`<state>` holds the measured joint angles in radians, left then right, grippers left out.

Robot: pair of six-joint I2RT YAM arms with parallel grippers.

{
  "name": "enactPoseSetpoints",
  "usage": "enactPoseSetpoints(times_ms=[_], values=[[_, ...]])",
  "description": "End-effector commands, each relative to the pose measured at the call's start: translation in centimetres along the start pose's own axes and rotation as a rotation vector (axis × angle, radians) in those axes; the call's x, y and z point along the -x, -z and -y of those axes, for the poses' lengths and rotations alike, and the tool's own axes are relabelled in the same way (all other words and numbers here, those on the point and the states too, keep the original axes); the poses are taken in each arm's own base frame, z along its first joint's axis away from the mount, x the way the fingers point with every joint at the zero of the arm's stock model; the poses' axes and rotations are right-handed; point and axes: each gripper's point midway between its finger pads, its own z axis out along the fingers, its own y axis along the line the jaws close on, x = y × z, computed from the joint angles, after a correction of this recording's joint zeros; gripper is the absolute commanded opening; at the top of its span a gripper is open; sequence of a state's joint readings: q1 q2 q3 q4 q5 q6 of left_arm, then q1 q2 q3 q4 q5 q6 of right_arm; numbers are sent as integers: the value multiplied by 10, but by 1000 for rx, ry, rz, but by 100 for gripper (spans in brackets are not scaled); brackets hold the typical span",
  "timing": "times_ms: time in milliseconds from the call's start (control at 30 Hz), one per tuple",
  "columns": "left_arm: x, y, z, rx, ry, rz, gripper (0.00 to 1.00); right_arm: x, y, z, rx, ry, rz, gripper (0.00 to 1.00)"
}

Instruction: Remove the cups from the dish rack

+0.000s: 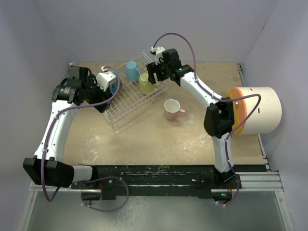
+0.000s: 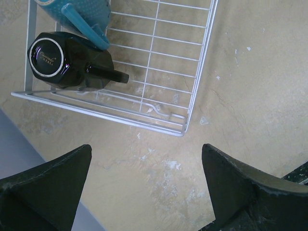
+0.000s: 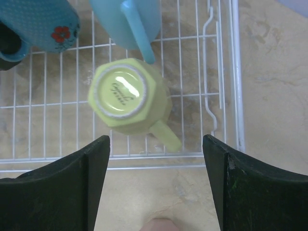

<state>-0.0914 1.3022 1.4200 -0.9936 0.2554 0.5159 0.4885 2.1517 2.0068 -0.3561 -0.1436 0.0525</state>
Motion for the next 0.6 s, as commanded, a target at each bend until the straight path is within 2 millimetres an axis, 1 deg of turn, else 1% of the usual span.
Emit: enactPoseSetpoints(times_ms=[0,100,133,233,300,367,567], values=[[10,5,-1,8,-6,63,99,43,29,-27,-17,77,119,79],[6,5,3,-7,-15,59,99,39,25,-40,55,52,94,78],[5,5,4,-7,-16,58,99,38,22,-40,57,52,82,78],[1,6,4,0,-14,55,99,27,8,-35,49,54,34,77],[2,7,-2,30,-15,63,99,20,-2,-34,44,58,16,77],[4,10,-5,43,-17,74,99,14,-7,-30,41,53,4,77],[9,12,2,-3,-9,88,99,1,-15,-16,46,49,-16,74]])
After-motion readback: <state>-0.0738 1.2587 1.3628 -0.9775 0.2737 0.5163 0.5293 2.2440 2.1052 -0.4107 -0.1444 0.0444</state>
